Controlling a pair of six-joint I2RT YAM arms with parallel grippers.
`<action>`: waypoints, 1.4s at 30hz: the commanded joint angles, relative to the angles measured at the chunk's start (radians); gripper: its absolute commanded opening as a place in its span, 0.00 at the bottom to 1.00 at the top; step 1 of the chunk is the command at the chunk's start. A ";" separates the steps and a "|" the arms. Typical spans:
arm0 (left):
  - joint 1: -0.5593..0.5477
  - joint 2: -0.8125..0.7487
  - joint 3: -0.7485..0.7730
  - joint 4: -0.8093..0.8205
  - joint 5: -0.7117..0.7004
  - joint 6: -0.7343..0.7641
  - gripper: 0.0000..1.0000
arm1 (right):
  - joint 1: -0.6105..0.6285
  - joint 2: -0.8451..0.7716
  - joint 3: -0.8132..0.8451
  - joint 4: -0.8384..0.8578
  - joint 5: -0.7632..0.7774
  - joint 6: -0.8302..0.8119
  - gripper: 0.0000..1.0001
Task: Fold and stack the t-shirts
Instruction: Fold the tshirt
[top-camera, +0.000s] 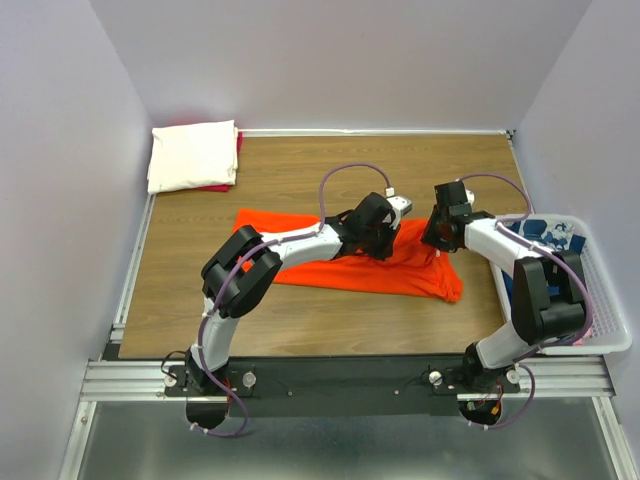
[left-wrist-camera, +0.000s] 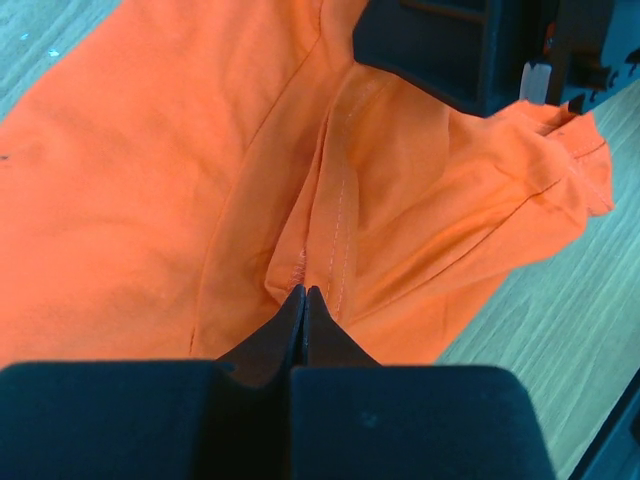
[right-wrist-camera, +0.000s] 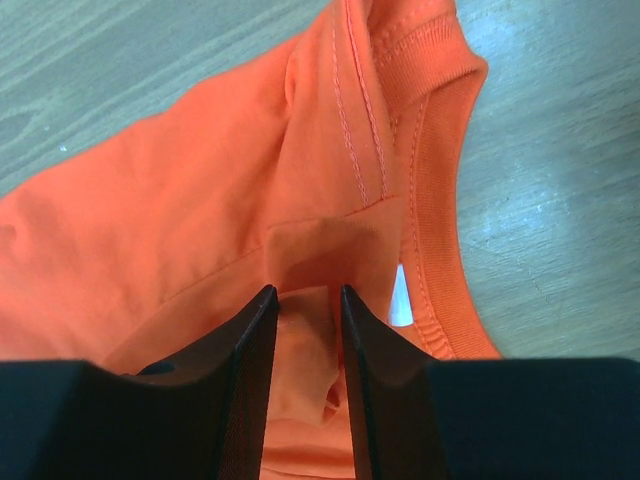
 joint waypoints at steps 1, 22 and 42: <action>-0.010 -0.017 0.009 0.002 -0.043 0.007 0.00 | -0.010 -0.027 -0.024 0.015 -0.032 0.009 0.37; 0.030 -0.115 -0.068 -0.040 -0.115 0.018 0.00 | -0.008 -0.249 -0.120 -0.005 -0.191 0.026 0.23; 0.033 -0.104 -0.088 -0.101 -0.097 0.033 0.00 | -0.010 -0.276 -0.187 -0.063 -0.076 0.069 0.23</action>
